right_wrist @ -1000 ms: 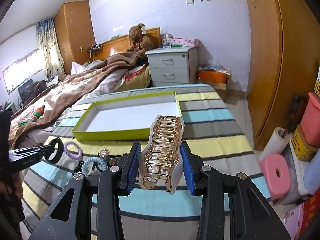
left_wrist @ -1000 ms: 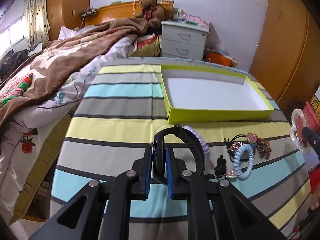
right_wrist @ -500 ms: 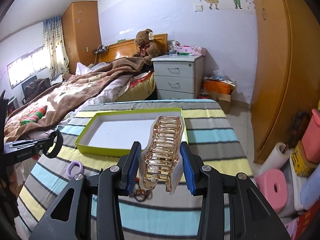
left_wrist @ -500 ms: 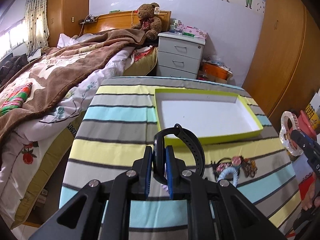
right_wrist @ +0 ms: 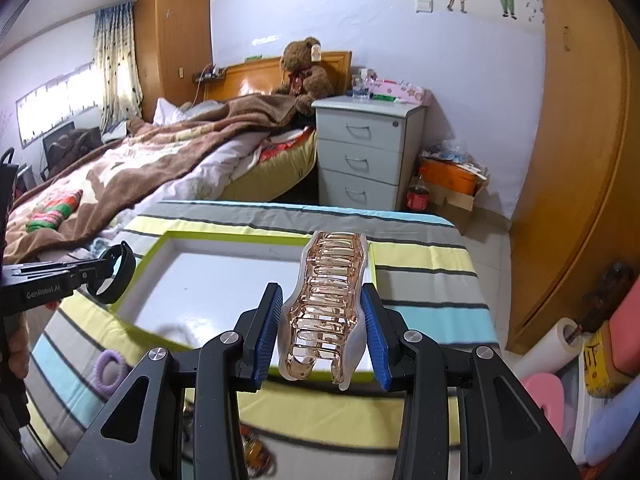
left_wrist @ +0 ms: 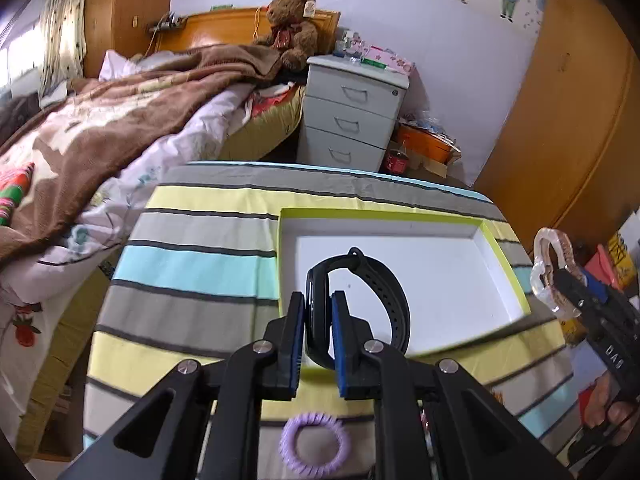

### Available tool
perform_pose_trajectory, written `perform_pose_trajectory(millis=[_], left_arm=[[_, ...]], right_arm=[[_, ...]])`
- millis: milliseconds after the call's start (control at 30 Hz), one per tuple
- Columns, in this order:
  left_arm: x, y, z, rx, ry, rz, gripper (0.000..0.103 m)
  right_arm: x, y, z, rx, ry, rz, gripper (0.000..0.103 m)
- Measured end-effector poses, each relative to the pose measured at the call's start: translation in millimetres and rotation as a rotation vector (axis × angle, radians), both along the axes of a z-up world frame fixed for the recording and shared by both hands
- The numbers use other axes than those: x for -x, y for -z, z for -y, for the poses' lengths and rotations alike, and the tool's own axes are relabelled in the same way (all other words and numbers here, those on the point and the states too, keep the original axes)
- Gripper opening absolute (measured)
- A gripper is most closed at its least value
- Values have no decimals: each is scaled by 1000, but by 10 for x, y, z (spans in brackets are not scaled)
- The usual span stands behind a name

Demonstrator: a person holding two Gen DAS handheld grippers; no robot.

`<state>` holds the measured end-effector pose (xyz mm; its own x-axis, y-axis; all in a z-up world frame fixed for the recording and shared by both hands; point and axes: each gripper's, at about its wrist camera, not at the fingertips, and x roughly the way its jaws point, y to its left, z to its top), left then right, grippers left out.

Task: Organize jewelry
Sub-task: 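Carry the black band in the left gripper while the right gripper carries the clip into the green box, then lower the claw clip into the green box and open the right gripper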

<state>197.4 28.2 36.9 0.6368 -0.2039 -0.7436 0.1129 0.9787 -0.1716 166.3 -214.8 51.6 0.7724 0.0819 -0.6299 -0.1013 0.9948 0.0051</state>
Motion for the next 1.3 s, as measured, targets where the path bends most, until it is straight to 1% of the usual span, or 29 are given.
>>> perform_pose_trajectory(millis=[167,267,333,533,833,933,1033,1167,1300], left_arm=[[-260,87,133,3,16,-25,14],[-399,162,196,0,19,-42,14],[-495,236,228,0,15,-69,14],[-679,381,306,0,9,-99,14],[-780,477,328,-16,-3,-117,14],[-781,483,355,-36,1,-112,14],[-812,513,336,-36,-9,-122,14],[-820,535,346,-40,-12,-128,14],[-831,561,349,-41,-17,-138,15]], right_arm=[[-287,151,16,44,-9,-46,41],[-415,227,27,53,-9,-64,41],[-487,275,40,63,-6,-76,41],[-652,387,-25,139,-17,-82,41],[-769,530,-181,217,-51,-96,41],[-770,547,-226,250,-52,-85,40],[-788,546,-256,271,-58,-79,41],[-809,551,-264,279,-64,-75,41],[-826,546,-253,263,-59,-72,41]])
